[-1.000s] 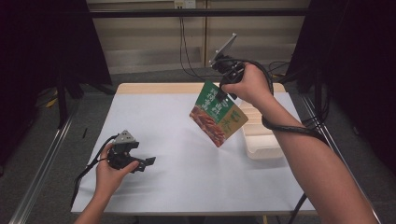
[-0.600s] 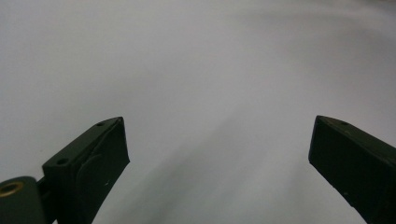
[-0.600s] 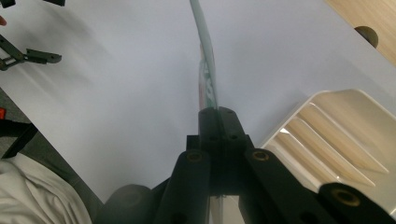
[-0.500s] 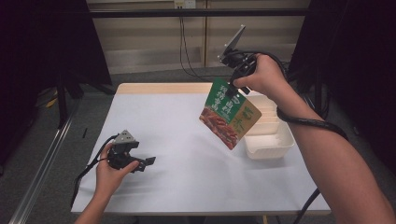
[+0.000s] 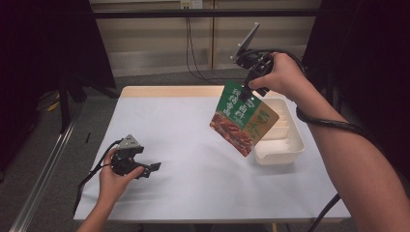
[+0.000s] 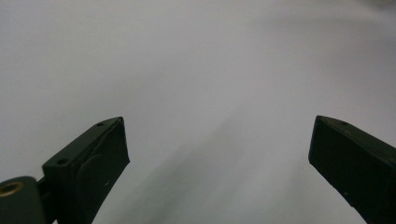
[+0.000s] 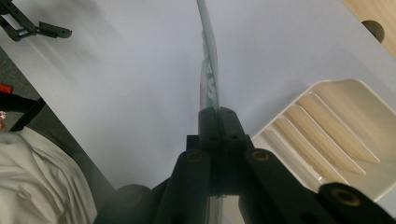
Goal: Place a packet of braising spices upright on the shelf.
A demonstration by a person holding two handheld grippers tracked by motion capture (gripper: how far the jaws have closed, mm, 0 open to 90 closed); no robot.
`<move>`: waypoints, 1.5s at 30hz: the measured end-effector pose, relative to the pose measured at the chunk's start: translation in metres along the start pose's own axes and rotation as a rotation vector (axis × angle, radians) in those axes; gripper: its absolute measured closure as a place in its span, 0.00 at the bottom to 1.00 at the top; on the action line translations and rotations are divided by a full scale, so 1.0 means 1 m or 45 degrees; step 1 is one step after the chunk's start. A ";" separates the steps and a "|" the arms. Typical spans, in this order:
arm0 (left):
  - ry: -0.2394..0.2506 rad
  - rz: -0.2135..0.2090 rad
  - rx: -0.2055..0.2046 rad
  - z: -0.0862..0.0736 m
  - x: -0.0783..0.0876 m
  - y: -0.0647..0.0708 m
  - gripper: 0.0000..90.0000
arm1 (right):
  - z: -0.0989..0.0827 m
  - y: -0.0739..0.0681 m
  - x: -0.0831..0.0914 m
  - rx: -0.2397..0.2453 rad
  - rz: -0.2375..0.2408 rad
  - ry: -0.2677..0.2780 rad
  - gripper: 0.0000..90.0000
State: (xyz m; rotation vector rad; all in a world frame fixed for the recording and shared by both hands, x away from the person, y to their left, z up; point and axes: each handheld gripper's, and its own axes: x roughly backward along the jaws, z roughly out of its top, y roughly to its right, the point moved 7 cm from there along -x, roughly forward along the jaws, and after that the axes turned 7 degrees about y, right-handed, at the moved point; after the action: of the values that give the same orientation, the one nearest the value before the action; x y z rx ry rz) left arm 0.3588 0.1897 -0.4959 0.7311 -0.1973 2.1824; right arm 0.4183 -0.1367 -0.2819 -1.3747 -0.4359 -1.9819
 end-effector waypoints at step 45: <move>0.025 -0.016 0.001 0.001 0.000 0.000 0.04 | -0.022 0.036 0.060 0.062 -0.034 -0.019 1.00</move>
State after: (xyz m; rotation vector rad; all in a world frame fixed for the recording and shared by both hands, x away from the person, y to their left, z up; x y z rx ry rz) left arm 0.3594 0.1893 -0.4957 0.7093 -0.1810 2.1771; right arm 0.4149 -0.1966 -0.2391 -1.3604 -0.5086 -1.9710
